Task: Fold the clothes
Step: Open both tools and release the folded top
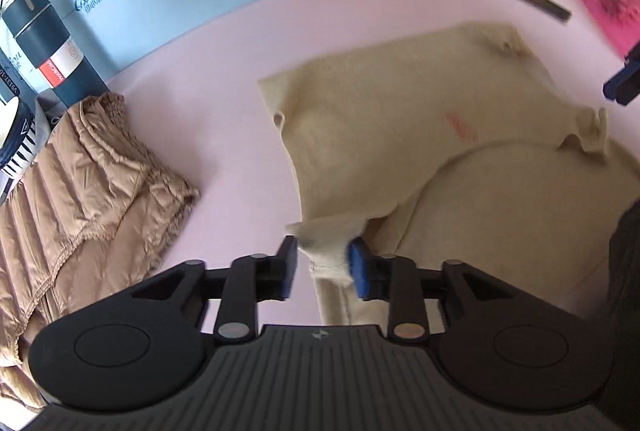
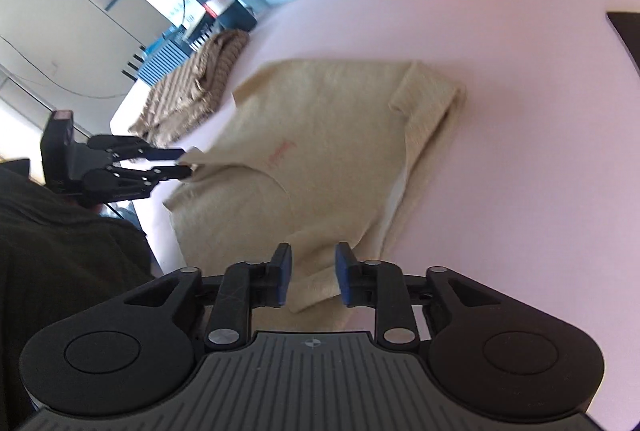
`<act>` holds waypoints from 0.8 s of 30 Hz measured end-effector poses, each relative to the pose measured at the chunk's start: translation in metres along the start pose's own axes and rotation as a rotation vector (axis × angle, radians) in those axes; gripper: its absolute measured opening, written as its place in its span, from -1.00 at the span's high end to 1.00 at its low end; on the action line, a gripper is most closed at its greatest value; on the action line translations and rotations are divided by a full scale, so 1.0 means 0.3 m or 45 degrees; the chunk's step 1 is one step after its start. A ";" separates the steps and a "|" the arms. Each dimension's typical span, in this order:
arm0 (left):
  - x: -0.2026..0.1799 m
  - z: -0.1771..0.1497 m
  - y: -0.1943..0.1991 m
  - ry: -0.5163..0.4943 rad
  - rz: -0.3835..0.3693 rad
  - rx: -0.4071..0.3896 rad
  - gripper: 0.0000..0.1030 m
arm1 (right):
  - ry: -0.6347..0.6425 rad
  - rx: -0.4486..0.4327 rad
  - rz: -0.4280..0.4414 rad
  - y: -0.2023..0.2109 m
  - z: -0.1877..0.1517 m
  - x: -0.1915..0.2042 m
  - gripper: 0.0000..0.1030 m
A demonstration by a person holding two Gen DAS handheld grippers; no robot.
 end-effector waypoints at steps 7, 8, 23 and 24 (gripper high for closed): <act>0.072 -0.060 0.128 0.015 0.023 -0.097 -0.46 | -0.083 -0.098 -0.092 0.055 -0.052 -0.044 0.10; 0.095 -0.057 0.139 0.040 0.038 -0.116 -0.46 | -0.104 -0.140 -0.111 0.068 -0.046 -0.056 0.06; 0.262 0.322 -0.213 0.585 -0.127 -0.145 -0.57 | -0.200 -0.397 -0.210 -0.123 0.252 -0.180 -0.31; 0.255 0.332 -0.233 0.569 -0.141 -0.142 -0.57 | -0.213 -0.390 -0.222 -0.136 0.254 -0.189 -0.25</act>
Point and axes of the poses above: each gripper's, at about its wrist camera, not at the fingertips, and y roughly against the way its jaws point, x to its left, z to its top, the point moved 5 cm from there along -y, roughly the way its jaws point
